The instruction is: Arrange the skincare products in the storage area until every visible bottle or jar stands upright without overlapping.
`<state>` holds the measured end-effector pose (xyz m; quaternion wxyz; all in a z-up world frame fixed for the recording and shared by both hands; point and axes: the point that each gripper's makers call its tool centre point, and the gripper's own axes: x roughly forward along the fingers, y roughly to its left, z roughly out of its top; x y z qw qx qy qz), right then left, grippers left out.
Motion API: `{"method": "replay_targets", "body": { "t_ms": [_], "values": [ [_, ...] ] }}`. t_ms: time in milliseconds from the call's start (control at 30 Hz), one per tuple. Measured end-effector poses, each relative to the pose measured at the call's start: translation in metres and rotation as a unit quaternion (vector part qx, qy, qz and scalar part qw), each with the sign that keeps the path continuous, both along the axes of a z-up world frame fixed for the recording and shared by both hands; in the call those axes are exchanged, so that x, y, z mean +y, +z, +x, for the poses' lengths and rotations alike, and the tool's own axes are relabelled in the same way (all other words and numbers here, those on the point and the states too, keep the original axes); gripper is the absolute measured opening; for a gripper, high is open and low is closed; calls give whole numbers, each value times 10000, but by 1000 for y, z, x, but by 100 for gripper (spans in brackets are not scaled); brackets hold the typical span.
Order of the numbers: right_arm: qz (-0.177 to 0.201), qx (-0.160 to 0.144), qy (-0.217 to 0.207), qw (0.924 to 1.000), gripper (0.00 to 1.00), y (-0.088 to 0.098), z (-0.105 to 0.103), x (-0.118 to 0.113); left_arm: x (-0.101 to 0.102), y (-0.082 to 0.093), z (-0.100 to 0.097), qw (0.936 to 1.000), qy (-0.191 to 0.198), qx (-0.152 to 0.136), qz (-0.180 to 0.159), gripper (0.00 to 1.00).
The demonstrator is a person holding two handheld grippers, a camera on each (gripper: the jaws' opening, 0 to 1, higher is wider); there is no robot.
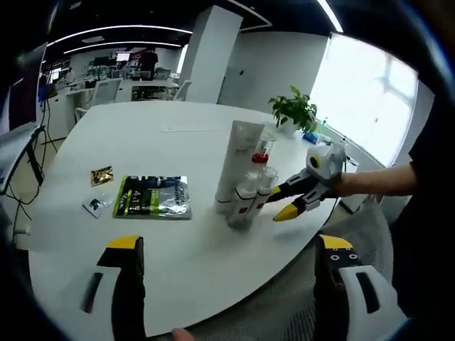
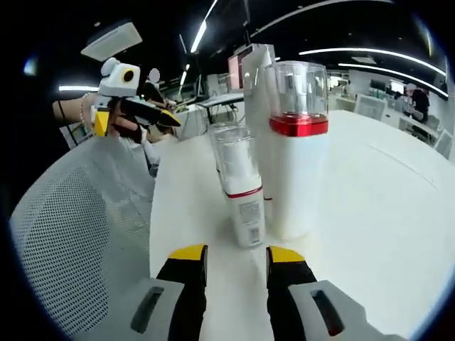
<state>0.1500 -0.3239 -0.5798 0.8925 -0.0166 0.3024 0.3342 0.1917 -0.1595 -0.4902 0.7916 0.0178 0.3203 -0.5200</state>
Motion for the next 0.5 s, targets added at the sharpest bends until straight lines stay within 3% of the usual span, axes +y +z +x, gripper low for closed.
{"method": "replay_targets", "body": {
  "t_ms": [67, 300, 500],
  "values": [
    [34, 65, -73, 9999, 30, 2, -6, 2, 2, 2, -2, 9996, 126, 215, -133, 92],
    [211, 3, -507, 9985, 39, 21, -17, 2, 12, 1, 0, 9997, 174, 152, -111, 91],
    [61, -63, -689, 9976, 45, 27, -22, -2, 15, -3, -4, 9994, 151, 313, -44, 89]
  ]
}}
